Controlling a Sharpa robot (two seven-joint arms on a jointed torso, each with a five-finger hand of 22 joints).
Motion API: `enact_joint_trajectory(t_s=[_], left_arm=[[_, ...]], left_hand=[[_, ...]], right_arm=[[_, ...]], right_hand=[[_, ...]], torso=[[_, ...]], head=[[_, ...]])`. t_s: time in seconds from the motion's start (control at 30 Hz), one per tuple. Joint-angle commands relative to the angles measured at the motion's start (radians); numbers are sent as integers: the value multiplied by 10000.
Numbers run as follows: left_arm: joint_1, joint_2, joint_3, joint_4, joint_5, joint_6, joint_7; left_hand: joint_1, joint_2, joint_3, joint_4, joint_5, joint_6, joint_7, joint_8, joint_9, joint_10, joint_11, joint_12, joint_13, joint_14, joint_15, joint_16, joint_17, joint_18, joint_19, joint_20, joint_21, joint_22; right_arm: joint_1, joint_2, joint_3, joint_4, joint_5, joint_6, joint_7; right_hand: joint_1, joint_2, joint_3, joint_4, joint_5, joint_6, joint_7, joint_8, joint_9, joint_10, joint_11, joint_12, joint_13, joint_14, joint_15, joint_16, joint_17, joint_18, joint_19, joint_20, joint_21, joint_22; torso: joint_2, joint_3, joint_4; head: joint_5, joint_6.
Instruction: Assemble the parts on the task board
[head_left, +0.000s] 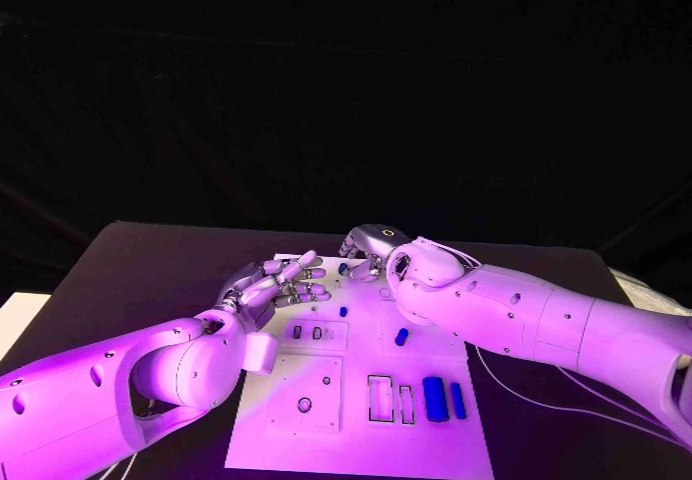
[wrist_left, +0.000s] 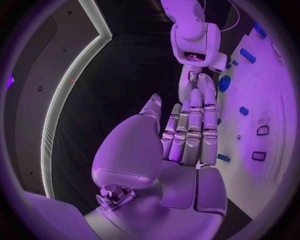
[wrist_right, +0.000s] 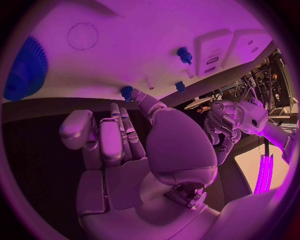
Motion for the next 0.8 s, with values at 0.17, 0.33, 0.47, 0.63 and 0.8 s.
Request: enact_joint_trajectory(t_s=[0.17,0.33,0.47,0.63,0.8], left_arm=[[14,-8,8,-12,9,219,25],[14,-67,7,-15,11,317,76],[14,-121,6,2,-11,674,212],[14,-158,6,10,-30,748,237],[13,-180,6,21,-36,743,219]], left_hand=[[27,82,16,-61,21,9,56,-35,-15,-43,50,-53,-13,-19,8,36,11,103,65,-27,49,16],[35,87,17,-71,20,7,58,-41,-14,-46,52,-61,-14,-23,8,41,26,102,64,-27,55,19],[13,40,-27,-85,8,-11,52,-59,-14,-53,56,-79,-15,-42,14,43,60,99,49,-23,59,23],[16,40,-27,-88,9,-13,51,-61,-14,-55,55,-81,-15,-43,15,43,62,98,48,-23,59,23],[22,50,-23,-93,13,-14,49,-63,-14,-56,54,-84,-15,-46,14,44,69,99,45,-23,61,24]], right_arm=[[-2,-434,0,513,17,-406,277],[27,-1366,68,1482,433,-465,361],[86,-2240,120,2211,939,-267,582],[114,-2986,141,2655,1392,240,542],[123,-3414,146,2752,1901,822,282]], right_hand=[[147,26,-147,13,101,29,-4,23,-2,65,-18,208,1,96,53,-103,-85,159,-39,67,-104,-84],[160,99,-203,109,266,348,-40,93,45,727,-114,628,77,65,-12,-221,-286,191,-72,38,-217,-275],[148,-88,-259,119,413,275,-88,2,7,1891,-309,1195,314,139,-160,-72,-6,175,-9,-96,-172,-173],[95,-531,-976,230,577,31,-357,42,-42,3434,-698,2807,1419,336,-488,451,918,39,321,-433,258,578],[296,-298,-2188,895,773,-209,-362,99,-14,2727,-676,7892,6639,535,-497,1252,2285,-175,694,-472,964,1753]], torso=[[-2,12,-1],[-12,12,-60],[-32,35,-133],[-59,87,-245],[-56,113,-265]], head=[[0,-11],[20,-15],[22,-45],[69,-26],[83,-24]])
